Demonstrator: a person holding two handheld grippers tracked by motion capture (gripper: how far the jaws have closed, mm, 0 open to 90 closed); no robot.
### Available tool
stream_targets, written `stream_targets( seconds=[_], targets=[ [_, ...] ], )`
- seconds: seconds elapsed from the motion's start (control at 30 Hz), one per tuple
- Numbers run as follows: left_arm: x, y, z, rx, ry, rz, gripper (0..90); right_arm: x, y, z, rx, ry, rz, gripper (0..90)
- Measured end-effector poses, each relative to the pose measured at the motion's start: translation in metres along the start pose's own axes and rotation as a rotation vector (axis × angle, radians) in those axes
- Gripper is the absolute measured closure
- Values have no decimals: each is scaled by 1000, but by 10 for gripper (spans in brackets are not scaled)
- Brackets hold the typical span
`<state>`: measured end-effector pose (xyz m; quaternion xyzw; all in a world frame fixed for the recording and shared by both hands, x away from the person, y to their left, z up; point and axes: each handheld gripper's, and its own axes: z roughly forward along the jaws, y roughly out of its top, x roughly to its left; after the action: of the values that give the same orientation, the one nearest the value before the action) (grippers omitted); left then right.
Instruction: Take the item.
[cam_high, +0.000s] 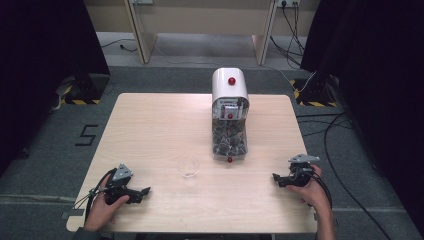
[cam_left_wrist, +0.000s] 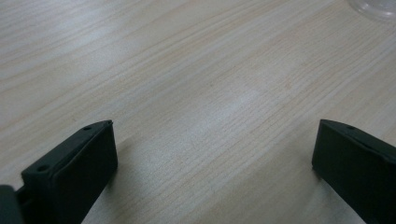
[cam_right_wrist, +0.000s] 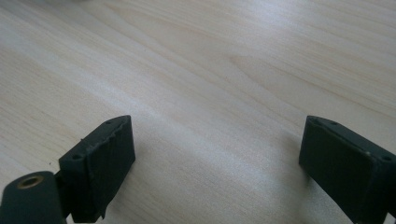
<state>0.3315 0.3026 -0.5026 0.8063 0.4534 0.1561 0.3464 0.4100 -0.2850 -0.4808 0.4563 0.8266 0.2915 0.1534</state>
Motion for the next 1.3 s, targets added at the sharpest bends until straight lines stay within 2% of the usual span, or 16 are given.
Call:
stream_targets(
  seconds=[0.4,0.53,0.63,0.67,0.77,0.87,0.93,1.1,1.17,1.2,1.3],
  targets=[
    [0,0,0,0,0,0,0,1,4,1,23,-13,16,112],
    [0,0,0,0,0,0,0,0,5,1,15,-22,28,161],
    [0,0,0,0,0,0,0,-2,6,-1,11,-10,20,191],
    [0,0,0,0,0,0,0,-2,7,-2,0,-10,29,195],
    [0,0,0,0,0,0,0,-3,11,-7,-54,-41,13,229],
    [0,0,0,0,0,0,0,-3,15,-13,-104,-52,12,242],
    [0,0,0,0,1,0,0,-2,17,-17,-146,-60,28,246],
    [0,0,0,1,1,0,0,2,24,-27,-233,-54,36,277],
    [0,0,0,0,1,0,0,4,25,-30,-244,-65,24,294],
    [0,1,0,1,1,0,0,9,31,-34,-262,-92,-12,300],
    [0,1,1,0,1,-2,0,16,39,-38,-302,-51,-15,322]
  ],
)
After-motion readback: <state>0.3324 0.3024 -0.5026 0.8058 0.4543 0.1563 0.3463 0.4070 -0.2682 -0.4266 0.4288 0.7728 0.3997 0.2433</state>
